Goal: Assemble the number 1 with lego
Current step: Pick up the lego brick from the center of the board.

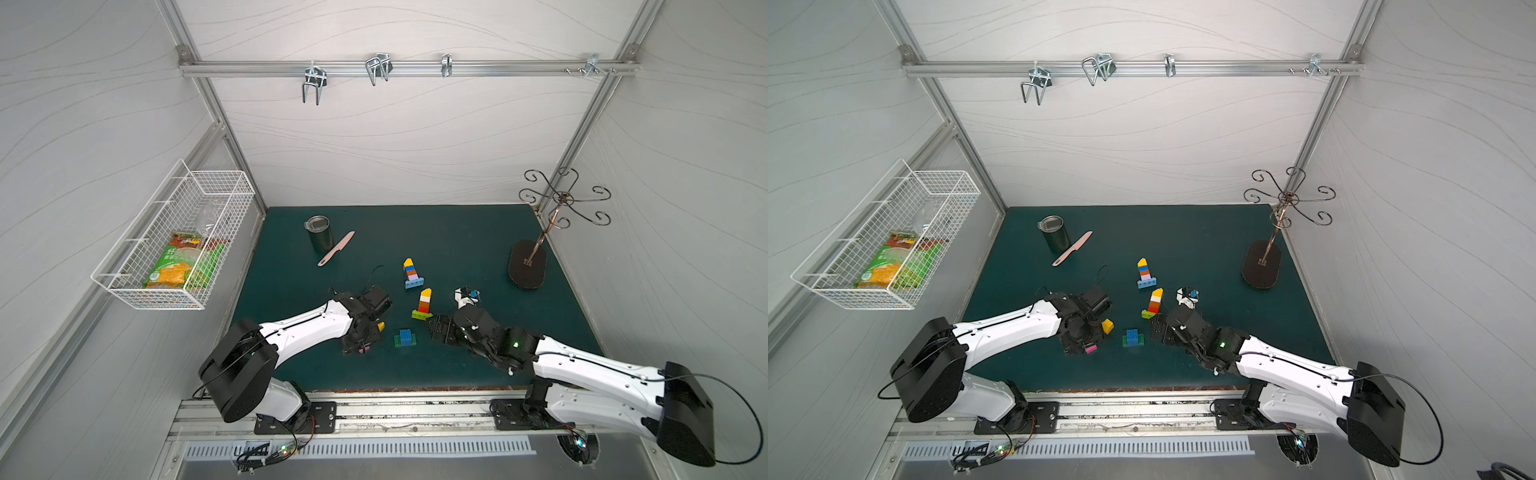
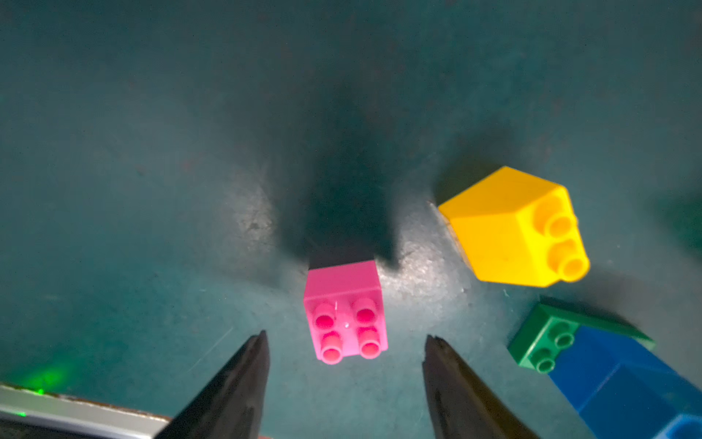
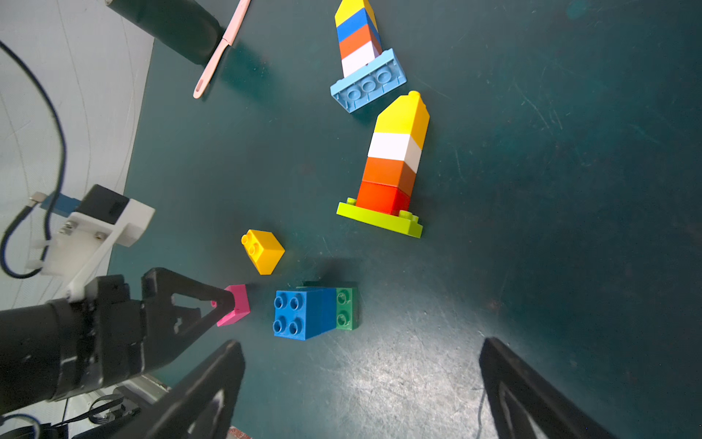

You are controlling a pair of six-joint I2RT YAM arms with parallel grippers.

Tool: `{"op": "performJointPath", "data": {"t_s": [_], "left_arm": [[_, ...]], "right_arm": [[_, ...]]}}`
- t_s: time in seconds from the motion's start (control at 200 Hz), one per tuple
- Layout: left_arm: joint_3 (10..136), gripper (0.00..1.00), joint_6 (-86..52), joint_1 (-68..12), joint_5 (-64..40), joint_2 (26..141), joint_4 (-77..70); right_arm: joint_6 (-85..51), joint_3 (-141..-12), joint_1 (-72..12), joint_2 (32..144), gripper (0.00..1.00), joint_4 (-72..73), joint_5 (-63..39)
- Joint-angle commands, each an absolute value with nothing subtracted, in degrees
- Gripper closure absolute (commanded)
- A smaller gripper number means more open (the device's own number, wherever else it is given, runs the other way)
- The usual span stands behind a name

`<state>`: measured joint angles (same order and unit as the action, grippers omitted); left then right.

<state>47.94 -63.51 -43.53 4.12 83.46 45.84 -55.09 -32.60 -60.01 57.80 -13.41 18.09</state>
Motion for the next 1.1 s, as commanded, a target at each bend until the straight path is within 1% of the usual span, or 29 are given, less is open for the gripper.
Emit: {"op": "performJointPath", "data": {"t_s": [0.0,0.165,0.29,0.43,0.555,0.655,0.73,0.76,0.841,0.971,1.096], "left_arm": [[49.36,0.36,-64.71,-43.68,4.76,84.92,45.26],[49.51,0.44,-64.35,-43.68,4.32,86.79,44.91],[49.57,0.47,-63.9,-43.63,4.74,87.75,45.43],[49.34,0.55,-63.46,-43.68,4.92,88.26,45.8],[48.87,0.6,-63.06,-43.68,4.42,88.41,45.48],[48.97,0.66,-62.26,-43.68,3.98,88.82,45.85],[49.45,0.75,-61.67,-43.68,4.04,88.7,46.81],[49.8,0.79,-61.34,-43.67,3.98,88.45,47.46],[50.89,0.84,-60.12,-43.75,3.96,87.52,49.51],[54.15,0.89,-58.01,-44.89,4.91,85.48,54.94],[59.43,0.94,-56.89,-47.8,6.45,83.83,61.35]], "right_arm": [[-55.58,-32.21,-59.77,57.59,0.01,-12.96,17.75],[-55.39,-32.61,-59.77,57.86,0.01,-13.36,17.73],[-55.41,-32.43,-59.77,57.6,0.01,-13.34,17.75],[-55.52,-32.34,-59.77,57.41,0.01,-13.45,17.82],[-55.78,-32.42,-59.77,57.43,0.01,-13.77,18.15],[-56.18,-32.27,-59.79,57.41,0.01,-14.05,18.62],[-56.79,-32.0,-59.8,57.31,0.01,-14.06,19.3],[-57.21,-31.92,-59.8,57.17,0.01,-14.18,19.7],[-57.77,-31.56,-59.77,56.87,0.01,-14.28,20.42],[-59.27,-30.99,-59.77,56.21,0.01,-14.89,21.98],[-62.34,-29.53,-59.84,55.9,0.01,-14.44,23.56]]}}
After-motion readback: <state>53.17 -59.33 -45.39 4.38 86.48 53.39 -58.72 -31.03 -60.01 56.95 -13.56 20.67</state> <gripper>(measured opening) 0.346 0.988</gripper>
